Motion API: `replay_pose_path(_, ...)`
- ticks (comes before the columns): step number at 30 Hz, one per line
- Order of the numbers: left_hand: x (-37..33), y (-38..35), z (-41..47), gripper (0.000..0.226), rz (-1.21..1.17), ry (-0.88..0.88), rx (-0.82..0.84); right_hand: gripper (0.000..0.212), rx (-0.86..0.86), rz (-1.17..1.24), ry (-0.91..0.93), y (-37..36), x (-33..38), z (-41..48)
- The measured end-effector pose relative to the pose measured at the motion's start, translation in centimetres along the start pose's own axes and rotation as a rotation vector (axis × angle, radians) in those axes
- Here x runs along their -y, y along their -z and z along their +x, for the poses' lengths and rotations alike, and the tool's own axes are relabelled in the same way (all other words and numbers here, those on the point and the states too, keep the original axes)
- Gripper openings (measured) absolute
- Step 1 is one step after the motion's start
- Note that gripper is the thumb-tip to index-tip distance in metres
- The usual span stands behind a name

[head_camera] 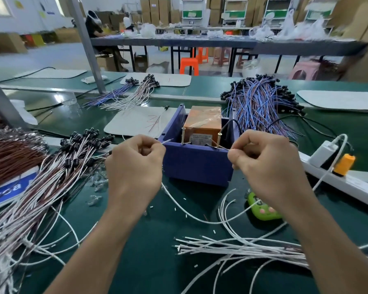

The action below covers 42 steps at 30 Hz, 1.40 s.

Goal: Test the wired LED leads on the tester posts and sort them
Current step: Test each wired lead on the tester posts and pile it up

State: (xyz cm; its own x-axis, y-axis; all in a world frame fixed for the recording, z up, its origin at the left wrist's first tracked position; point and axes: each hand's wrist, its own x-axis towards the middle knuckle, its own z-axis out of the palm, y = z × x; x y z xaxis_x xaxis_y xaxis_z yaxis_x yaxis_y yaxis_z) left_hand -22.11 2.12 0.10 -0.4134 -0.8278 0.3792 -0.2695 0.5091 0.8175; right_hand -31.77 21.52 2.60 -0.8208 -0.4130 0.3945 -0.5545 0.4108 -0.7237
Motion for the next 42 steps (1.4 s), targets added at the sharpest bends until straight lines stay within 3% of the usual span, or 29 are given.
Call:
replay_pose_path(13,1.1,-1.2,-1.2,0.014,0.058,-0.172,-0.005,0.017,-0.006,-0.016,0.058,0.2,-1.7,1.0)
replay_pose_path(42,0.5,-2.1,-0.4,0.019,0.043,-0.178,-0.068,0.018,-0.090,0.000,0.094,-0.2,-1.7,1.0)
